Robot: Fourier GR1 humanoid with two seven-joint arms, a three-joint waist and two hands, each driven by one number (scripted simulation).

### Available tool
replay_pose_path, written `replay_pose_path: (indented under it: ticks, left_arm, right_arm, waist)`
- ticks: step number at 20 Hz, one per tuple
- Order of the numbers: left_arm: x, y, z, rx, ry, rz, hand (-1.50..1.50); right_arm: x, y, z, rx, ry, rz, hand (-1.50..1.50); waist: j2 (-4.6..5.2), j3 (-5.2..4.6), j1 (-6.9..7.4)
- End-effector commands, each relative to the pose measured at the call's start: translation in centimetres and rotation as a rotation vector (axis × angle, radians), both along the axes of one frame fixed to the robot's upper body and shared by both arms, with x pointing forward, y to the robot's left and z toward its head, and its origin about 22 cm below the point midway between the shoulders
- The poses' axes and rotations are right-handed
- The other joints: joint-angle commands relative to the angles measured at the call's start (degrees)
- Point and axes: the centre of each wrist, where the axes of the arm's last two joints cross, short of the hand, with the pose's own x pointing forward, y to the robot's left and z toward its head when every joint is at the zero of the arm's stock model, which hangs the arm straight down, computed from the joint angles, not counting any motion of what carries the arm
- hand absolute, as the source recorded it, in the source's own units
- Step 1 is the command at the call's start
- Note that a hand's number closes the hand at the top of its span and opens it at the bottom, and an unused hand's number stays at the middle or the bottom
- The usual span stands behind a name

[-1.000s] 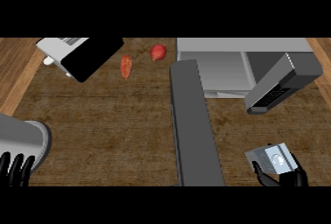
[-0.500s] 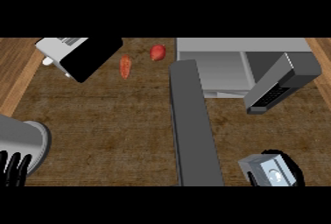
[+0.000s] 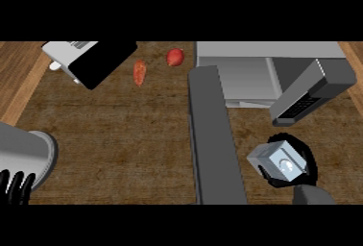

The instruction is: Pick up the milk, place it into the microwave and close the microwave

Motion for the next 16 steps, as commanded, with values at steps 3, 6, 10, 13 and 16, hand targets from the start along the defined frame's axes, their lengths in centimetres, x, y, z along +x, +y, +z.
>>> replay_pose_path:
  ticks: [3,6,10,13,16]
  left_arm:
    - [-1.5,-0.8,1.4,-0.013,0.002,0.023,-1.5]
    - [-0.9,0.3,0.0,-0.012,0.003,0.015,-1.5]
    - [-1.1,0.6,0.4,-0.013,-0.003,0.002,-1.5]
    - [-2.2,2.4,-1.4,-0.015,0.013,0.008,-1.5]
    - [-2.0,2.0,1.0,-0.018,-0.008,0.01,-1.5]
  right_arm:
    - [-0.2,2.7,2.1,-0.02,-0.04,0.115,1.5]
    - [-1.8,5.3,4.1,-0.043,-0.045,0.089,1.5]
    - [-4.3,6.7,5.6,-0.028,-0.024,0.111,1.5]
    - [-4.3,7.1,7.5,0.019,0.009,0.065,1.5]
    - [-3.1,8.4,10.2,0.003,0.015,0.066,1.5]
  waist:
    - [-0.21,-0.04,-0.7]
    - [-0.31,-0.1,-1.23]
    - [-0.23,-0.07,-1.13]
    - [-0.2,-0.08,-0.87]
    - [-0.12,-0.04,-0.66]
